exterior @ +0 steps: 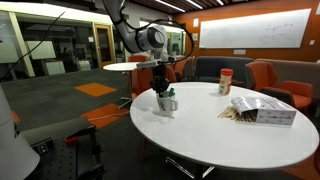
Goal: Pick up the white cup from the table and slightly move it to the right.
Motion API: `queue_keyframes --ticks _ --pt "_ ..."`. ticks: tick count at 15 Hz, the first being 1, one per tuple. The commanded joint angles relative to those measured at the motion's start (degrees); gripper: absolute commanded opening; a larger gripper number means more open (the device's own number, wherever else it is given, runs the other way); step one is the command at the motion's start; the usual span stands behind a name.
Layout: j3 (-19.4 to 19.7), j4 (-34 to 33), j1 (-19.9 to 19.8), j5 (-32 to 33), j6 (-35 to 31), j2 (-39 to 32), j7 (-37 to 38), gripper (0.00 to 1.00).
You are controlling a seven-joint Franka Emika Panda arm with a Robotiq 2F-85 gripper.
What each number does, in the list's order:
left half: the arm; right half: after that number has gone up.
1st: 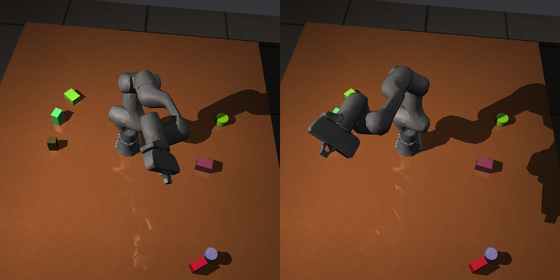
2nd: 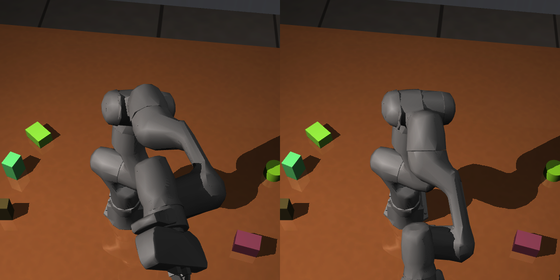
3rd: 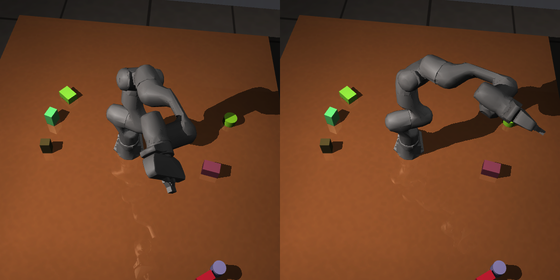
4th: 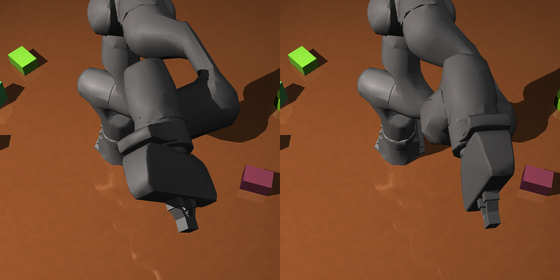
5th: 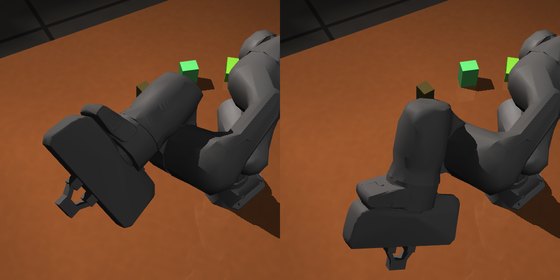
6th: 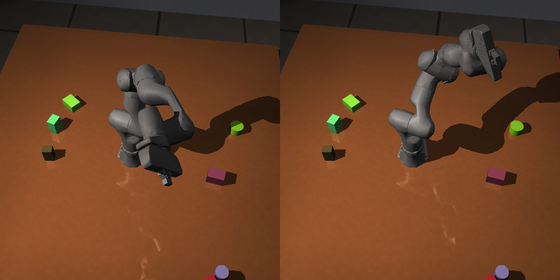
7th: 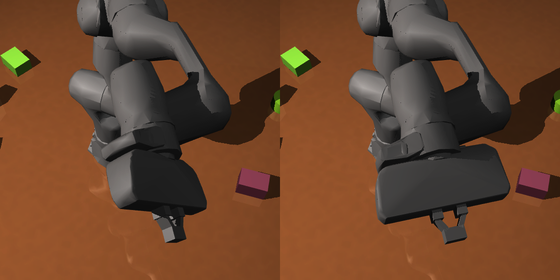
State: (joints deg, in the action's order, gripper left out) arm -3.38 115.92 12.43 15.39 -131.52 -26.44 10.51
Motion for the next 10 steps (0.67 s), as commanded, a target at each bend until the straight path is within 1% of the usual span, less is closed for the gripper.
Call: queue_keyframes --ticks 1,4,5,7,10 --pt "0.75 -4.03 -1.17 -5.52 3.78 0.29 4.73 0.0" --pt "2.09 -9.66 -1.66 -8.85 8.12 -1.15 9.22 0.0" --pt "2.28 -12.49 -2.0 -10.26 10.68 -2.3 10.33 0.0" --pt "2.7 -18.18 -2.51 -12.73 15.7 -4.98 12.71 0.0" --pt "3.14 -26.55 -2.95 -17.12 20.81 -10.33 17.24 0.0"
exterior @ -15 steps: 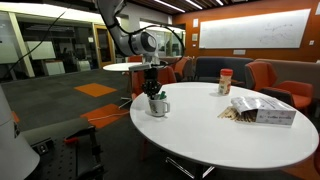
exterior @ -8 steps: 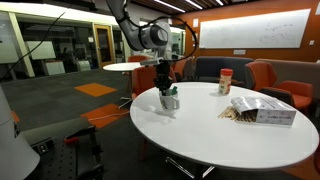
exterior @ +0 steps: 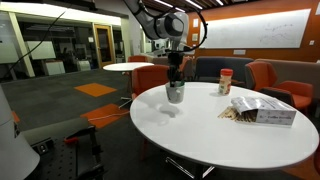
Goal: Pick up the white cup from the table and slightly move it to the right.
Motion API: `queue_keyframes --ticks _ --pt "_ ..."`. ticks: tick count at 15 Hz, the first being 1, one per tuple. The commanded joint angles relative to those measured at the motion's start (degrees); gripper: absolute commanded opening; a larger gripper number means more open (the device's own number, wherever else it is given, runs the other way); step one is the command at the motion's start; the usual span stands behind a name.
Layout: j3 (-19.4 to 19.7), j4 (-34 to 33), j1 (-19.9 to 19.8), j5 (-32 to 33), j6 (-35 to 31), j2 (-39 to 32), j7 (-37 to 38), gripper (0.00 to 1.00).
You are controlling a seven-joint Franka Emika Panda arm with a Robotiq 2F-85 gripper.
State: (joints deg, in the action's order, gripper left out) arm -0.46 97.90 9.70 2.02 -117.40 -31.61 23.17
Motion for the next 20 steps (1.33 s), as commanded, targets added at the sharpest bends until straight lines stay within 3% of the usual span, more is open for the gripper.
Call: queue_keyframes --ticks 1,5,8,18,19,20 --pt "0.4 -10.88 -0.12 -5.08 8.03 -6.92 6.44 0.0" --pt "0.09 -19.18 0.23 -12.2 11.33 -13.83 14.34 0.0" --pt "0.03 -22.96 1.28 -16.02 8.5 -17.07 19.4 0.0" --pt "1.93 -32.28 5.3 -12.21 7.91 -23.88 25.55 0.0" --pt "2.14 -32.26 5.7 -11.59 7.54 -23.73 26.36 0.25" --pt "2.17 -32.22 5.87 -11.23 7.4 -23.63 26.3 0.27"
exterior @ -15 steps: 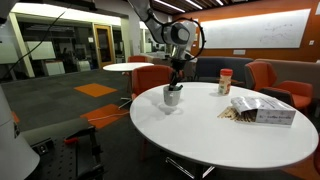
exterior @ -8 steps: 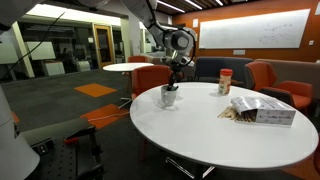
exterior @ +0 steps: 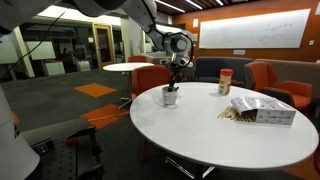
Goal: Pick up the white cup from the table and slightly move it to the right.
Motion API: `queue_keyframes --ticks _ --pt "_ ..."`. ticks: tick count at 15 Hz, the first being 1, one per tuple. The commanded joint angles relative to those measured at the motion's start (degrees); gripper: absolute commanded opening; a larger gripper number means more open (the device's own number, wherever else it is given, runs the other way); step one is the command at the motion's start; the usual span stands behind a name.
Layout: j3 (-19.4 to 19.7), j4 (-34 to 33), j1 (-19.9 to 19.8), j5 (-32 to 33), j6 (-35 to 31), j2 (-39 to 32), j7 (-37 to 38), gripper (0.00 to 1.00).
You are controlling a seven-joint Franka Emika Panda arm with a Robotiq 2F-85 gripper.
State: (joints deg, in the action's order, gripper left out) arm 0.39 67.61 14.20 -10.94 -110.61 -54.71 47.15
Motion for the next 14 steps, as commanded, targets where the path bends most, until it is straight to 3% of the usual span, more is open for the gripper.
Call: queue_keyframes --ticks 1,4,9,14 --pt "1.42 -1.71 1.65 2.38 0.36 -0.07 2.32 0.35" --pt "0.84 -0.58 1.64 2.68 0.19 2.04 0.93 0.59" --pt "0.01 3.01 1.04 3.29 5.78 9.11 -3.69 1.0" --pt "1.61 11.5 1.25 11.17 9.8 18.38 -13.88 1.0"
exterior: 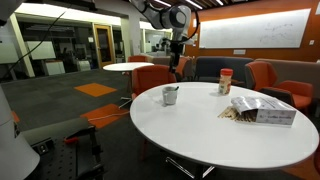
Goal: Pick up the white cup from the table and slightly move it to the right.
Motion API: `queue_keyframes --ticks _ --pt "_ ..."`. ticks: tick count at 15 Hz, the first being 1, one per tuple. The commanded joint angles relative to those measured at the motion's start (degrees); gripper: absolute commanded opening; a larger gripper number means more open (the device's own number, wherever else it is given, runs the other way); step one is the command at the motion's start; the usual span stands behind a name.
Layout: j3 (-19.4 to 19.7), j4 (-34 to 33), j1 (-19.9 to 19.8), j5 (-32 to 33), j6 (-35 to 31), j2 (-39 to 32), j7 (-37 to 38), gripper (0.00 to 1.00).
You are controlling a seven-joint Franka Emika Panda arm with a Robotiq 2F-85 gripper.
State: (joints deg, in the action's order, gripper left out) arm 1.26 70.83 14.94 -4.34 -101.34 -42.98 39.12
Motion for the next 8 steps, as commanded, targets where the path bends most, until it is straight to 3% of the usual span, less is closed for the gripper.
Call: queue_keyframes --ticks 1,5,8 --pt "0.8 11.53 0.58 6.82 -0.32 9.33 -8.16 1.0" --pt "-0.2 24.41 0.78 16.06 -7.02 19.73 -13.36 1.0" --pt "-1.54 34.22 -0.49 19.62 -16.97 27.24 -14.13 1.0"
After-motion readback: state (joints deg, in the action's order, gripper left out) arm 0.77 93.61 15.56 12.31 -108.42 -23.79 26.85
